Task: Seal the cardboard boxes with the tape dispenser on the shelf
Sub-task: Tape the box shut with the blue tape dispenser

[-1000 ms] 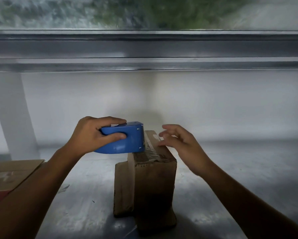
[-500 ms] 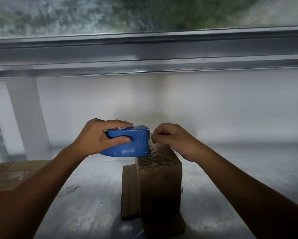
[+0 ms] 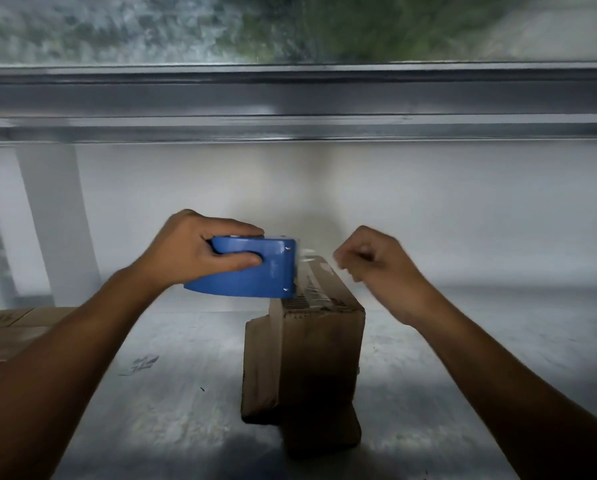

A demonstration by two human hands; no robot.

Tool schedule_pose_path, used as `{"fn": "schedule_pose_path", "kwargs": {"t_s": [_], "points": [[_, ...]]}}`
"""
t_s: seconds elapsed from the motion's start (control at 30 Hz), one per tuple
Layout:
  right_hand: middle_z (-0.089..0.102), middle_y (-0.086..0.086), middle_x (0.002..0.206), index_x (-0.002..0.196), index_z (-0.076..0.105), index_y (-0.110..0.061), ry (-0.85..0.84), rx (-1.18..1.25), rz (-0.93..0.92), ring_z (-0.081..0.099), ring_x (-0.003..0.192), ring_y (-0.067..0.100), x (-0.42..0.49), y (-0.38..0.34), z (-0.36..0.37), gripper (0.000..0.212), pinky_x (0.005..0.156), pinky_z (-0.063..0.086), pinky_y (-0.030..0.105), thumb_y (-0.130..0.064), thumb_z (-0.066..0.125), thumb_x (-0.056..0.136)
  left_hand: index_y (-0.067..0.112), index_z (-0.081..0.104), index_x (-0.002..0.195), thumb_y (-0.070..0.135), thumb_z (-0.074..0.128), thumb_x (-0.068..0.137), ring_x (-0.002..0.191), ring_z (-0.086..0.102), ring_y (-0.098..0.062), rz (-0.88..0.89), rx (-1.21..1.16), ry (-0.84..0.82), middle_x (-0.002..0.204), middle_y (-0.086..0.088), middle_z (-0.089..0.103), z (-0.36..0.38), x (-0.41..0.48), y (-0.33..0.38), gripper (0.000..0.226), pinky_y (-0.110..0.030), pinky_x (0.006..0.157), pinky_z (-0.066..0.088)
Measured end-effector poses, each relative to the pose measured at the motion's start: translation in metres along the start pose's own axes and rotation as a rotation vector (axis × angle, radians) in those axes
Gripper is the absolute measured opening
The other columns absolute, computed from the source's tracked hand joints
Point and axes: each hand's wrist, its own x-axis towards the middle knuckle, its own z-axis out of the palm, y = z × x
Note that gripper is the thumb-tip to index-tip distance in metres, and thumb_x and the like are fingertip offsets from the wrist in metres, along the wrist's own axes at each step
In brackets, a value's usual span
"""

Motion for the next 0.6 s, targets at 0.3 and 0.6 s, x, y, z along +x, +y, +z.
{"fn": "schedule_pose_path", "kwargs": {"t_s": [0.3, 0.6], "points": [[0.058, 0.008, 0.072, 0.074, 0.067, -0.01, -0.057, 0.508, 0.342, 0.054, 0.06, 0.016, -0.051, -0.007, -0.031, 0.021, 0.059, 0.05, 0.027, -0.002, 0.065, 0.093, 0.044, 0.077, 0.104, 0.044, 0.076, 0.075, 0.09, 0.074, -0.002, -0.143, -0.215, -0.132, 0.099, 0.017, 0.078, -0.03, -0.019, 0.023, 0.029, -0.014, 0.076, 0.056], [0.057, 0.009, 0.072, 0.072, 0.07, -0.01, -0.078, 0.511, 0.465, 0.053, 0.058, 0.016, -0.058, 0.0, -0.03, 0.02, 0.056, 0.049, 0.026, -0.004, 0.067, 0.091, 0.043, 0.079, 0.088, 0.058, 0.07, 0.076, 0.079, 0.074, -0.005, -0.302, -0.186, -0.198, 0.088, 0.011, 0.078, -0.031, -0.027, 0.043, 0.022, -0.011, 0.063, 0.052]]}}
